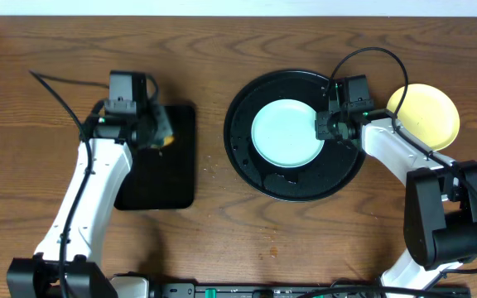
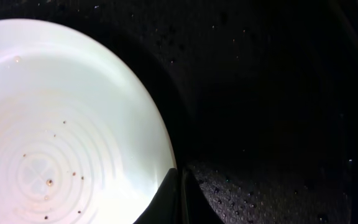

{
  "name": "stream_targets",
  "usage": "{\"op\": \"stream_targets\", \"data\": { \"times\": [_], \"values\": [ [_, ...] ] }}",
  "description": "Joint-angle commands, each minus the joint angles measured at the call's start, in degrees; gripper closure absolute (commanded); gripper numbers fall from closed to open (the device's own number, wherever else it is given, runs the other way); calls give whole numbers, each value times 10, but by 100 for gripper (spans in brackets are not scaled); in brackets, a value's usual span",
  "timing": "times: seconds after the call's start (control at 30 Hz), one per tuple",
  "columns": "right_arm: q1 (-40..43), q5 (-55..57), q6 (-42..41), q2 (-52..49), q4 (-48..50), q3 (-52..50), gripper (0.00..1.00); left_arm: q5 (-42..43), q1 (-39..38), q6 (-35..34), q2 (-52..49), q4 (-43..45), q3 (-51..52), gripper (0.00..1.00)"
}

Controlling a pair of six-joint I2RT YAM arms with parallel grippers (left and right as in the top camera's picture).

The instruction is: Clean dirty plates on tray and stack at the side

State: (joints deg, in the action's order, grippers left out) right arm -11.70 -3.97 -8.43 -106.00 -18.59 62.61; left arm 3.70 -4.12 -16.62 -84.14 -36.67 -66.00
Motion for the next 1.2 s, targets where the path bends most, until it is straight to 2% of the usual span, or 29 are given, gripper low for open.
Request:
{"op": "stream_targets", "data": {
  "times": [0.0, 0.07, 0.13, 0.17, 0.23, 0.33, 0.43, 0.63, 0.83, 1.0, 1.1, 1.17],
  "values": [
    [0, 5, 8, 9, 1, 3, 99, 49, -41, -7, -7, 3, -60, 93],
    [1, 5, 9, 9, 1, 3, 95, 49, -71, -15, -12, 18, -65, 93],
    [1, 5, 9, 9, 1, 3, 66, 49, -97, -22, -19, 32, -65, 93],
    [1, 4, 13, 9, 1, 3, 62, 49, -113, -32, -27, 41, -65, 93],
    [1, 5, 14, 9, 1, 3, 64, 49, -133, -41, -38, 51, -65, 93],
    [1, 5, 14, 9, 2, 2, 74, 49, -160, -48, -63, 64, -70, 93],
    [0, 4, 14, 9, 2, 2, 88, 50, -181, -65, -90, 86, -72, 93],
    [1, 4, 14, 8, 4, -2, 98, 100, -221, -78, -131, 155, -72, 93],
    [1, -21, 15, 8, 54, -29, 88, 100, -244, -97, -153, 196, -71, 92],
    [1, -31, 15, 8, 89, -52, 85, 99, -261, -99, -159, 225, -71, 92],
    [1, -31, 15, 8, 111, -65, 88, 94, -266, -99, -159, 236, -71, 92],
    [1, -31, 14, 8, 120, -72, 98, 89, -269, -99, -159, 243, -70, 92]
  ]
}}
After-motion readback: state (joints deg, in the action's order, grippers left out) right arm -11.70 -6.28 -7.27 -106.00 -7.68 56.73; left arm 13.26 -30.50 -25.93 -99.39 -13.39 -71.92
